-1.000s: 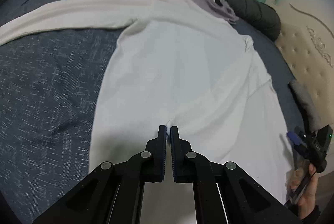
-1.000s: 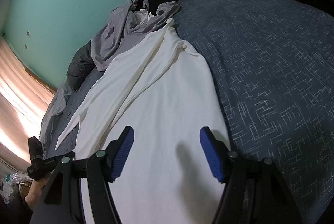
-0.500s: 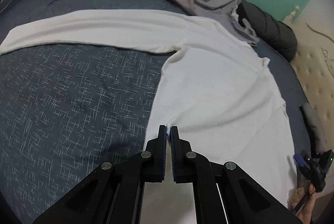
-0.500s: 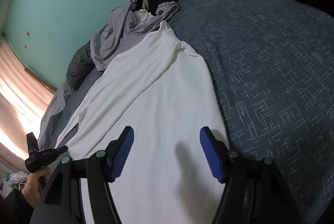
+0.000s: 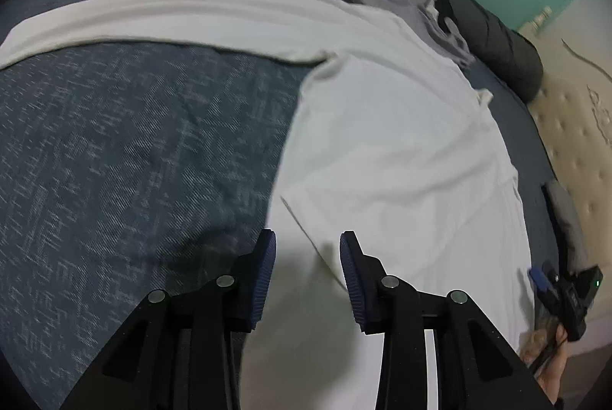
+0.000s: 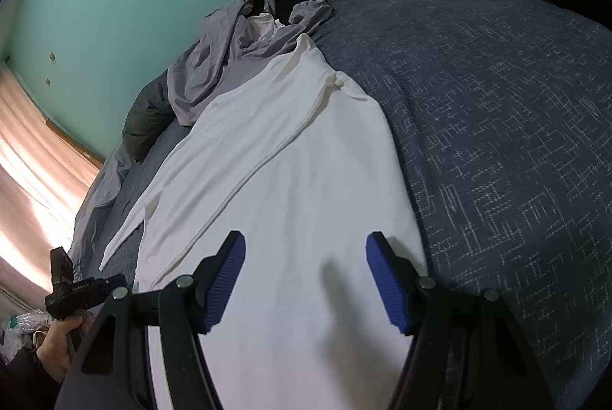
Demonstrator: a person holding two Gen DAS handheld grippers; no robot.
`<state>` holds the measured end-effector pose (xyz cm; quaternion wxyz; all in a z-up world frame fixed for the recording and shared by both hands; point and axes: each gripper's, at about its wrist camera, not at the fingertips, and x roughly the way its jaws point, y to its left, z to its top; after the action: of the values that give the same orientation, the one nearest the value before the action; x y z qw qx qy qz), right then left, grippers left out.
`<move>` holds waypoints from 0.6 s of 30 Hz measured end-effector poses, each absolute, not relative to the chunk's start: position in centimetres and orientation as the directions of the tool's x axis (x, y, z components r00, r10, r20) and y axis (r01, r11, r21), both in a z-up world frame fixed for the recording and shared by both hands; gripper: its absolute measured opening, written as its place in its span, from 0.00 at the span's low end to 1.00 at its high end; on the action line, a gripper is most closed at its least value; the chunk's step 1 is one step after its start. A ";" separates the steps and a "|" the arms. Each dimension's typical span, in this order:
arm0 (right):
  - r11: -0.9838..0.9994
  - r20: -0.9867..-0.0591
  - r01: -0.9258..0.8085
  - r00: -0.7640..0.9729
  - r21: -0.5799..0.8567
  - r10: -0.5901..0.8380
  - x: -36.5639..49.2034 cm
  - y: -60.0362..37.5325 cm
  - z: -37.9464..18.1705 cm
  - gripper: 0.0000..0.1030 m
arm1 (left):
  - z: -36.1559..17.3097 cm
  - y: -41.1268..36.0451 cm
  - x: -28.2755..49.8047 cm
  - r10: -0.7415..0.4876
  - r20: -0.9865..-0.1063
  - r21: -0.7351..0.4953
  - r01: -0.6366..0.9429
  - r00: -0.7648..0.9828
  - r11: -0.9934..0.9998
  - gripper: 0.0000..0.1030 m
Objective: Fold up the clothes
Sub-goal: 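Pinch the folded sleeve again with the left gripper, then open, then move the right gripper to the collar edge of the white shirt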
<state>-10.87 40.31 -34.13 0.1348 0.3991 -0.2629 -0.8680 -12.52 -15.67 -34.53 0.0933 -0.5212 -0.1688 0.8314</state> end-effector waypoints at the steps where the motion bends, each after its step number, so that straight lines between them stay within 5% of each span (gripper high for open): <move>1: -0.825 -0.622 0.022 -0.646 0.565 -0.443 -10.8 40.3 -34.2 0.65 | -34.6 -15.0 -12.3 0.338 -0.838 -0.375 0.003 -0.428 -0.927 0.37; 18: -0.817 -0.609 0.024 -0.653 0.577 -0.450 -10.7 40.7 -33.8 0.65 | -35.9 -10.2 -11.1 0.314 -0.885 -0.293 -0.115 -0.343 -0.949 0.36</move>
<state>-10.72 40.75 -33.83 0.1365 0.3936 -0.2703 -0.8680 -11.10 -10.17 -35.95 0.1317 -0.5579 -0.0896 0.8145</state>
